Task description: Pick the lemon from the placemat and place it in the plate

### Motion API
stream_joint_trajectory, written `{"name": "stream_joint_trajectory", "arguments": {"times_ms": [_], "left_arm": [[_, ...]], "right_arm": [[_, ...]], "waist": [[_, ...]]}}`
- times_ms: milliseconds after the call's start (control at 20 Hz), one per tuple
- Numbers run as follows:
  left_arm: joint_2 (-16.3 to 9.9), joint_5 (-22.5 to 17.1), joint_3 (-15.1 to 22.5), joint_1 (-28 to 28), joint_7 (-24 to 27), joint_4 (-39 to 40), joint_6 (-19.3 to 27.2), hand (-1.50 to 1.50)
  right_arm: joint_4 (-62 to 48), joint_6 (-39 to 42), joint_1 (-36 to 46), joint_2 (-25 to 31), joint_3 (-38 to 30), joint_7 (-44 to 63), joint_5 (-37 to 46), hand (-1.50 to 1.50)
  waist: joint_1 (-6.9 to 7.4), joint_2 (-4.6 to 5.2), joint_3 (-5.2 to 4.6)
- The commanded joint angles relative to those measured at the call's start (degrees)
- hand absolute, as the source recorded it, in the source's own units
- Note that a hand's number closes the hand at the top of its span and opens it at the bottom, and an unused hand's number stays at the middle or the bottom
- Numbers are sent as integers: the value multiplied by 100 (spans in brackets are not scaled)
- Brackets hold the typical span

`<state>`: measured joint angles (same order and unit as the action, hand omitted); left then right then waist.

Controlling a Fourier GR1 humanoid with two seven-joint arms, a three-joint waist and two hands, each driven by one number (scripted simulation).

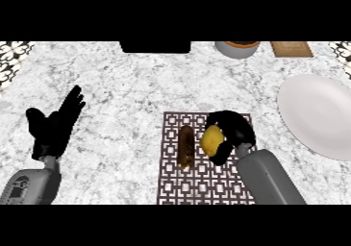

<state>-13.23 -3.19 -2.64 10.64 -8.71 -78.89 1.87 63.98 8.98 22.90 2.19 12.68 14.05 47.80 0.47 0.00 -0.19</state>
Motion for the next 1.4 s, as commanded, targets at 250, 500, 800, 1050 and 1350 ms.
{"name": "stream_joint_trajectory", "arguments": {"times_ms": [250, 500, 800, 1050, 1350], "left_arm": [[170, 142, 104, -293, 197, -77, 69, 0], [-145, -147, -271, -108, 38, 87, -153, 0], [13, 23, -57, -84, -251, -288, -8, 0], [-111, -86, -236, -65, -181, -147, -219, 0], [13, 13, -164, -280, 41, -273, -226, 0]], "right_arm": [[396, -1744, 576, -3, -115, 689, 1130, 150], [1251, -2779, 474, 222, -85, 1399, 2201, 150], [2003, -2584, 532, 591, -944, 1874, 2012, 150], [2258, -2881, -54, 736, -1499, 1611, 1368, 150], [1495, -3040, 63, 1456, -2459, 973, 660, 150]], "waist": [[-38, -17, 18], [-143, -36, 11], [-79, -14, 21], [-56, -3, 21], [-20, 5, 21]]}}
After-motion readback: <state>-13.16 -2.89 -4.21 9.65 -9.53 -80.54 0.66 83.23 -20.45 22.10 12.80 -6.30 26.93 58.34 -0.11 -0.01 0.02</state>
